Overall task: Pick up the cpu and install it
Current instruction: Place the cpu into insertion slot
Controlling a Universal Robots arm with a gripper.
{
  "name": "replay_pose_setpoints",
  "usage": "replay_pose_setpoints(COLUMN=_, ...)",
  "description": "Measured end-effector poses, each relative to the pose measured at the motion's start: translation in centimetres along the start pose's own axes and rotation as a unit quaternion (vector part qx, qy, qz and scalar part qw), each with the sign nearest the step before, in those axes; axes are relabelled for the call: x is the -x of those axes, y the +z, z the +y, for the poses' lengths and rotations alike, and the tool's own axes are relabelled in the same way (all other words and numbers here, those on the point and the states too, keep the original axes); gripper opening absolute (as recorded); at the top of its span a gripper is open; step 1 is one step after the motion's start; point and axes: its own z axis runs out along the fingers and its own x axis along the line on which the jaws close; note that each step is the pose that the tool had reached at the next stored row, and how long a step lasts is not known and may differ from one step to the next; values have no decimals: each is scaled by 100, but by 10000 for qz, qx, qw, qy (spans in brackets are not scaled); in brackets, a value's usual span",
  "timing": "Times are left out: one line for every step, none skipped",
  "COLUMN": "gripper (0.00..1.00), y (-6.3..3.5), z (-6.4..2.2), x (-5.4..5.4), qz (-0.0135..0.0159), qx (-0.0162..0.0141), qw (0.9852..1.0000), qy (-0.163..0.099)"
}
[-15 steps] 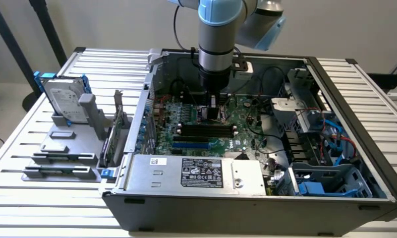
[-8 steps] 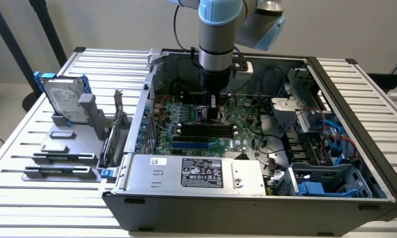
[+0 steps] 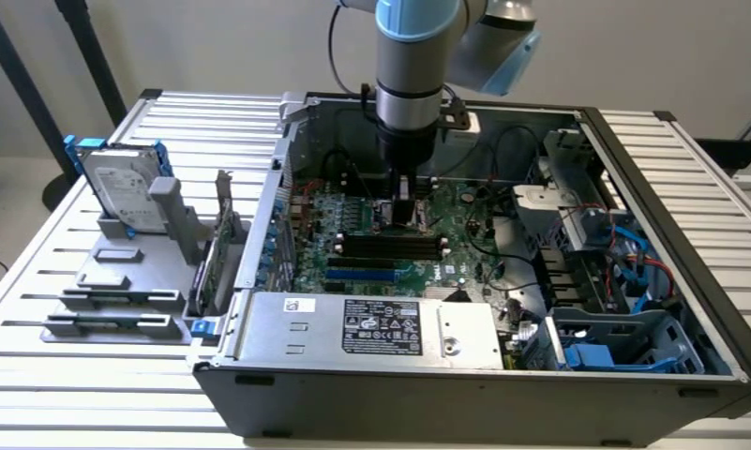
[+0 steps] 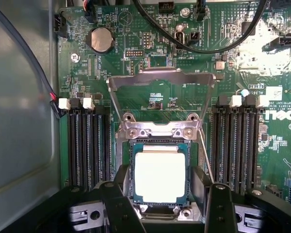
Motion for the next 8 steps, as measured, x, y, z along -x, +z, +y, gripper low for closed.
replay_pose_setpoints(gripper=63, y=-6, z=0, x=0, qz=1, qx=0, qw=10000, qy=0)
replay_pose_setpoints(gripper=63, y=-13, z=0, x=-1, qz=2, qx=0, qw=10000, qy=0)
replay_pose_setpoints(gripper=63, y=-20, z=0, x=-1, qz=5, qx=0, qw=10000, qy=0)
replay_pose_setpoints(gripper=63, y=-30, z=-1, x=-1, qz=8, qx=0, qw=10000, qy=1)
replay_pose_setpoints(gripper=63, y=-41, z=-3, x=-2, qz=13, qx=0, qw=10000, qy=3)
replay_pose_setpoints(gripper=63, y=-53, z=-5, x=-3, qz=17, qx=0, qw=10000, qy=6)
replay_pose_setpoints(gripper=63, y=-66, z=-8, x=-3, qz=21, qx=-1, qw=10000, qy=8)
replay_pose_setpoints(gripper=63, y=-77, z=-10, x=-4, qz=26, qx=-1, qw=10000, qy=10)
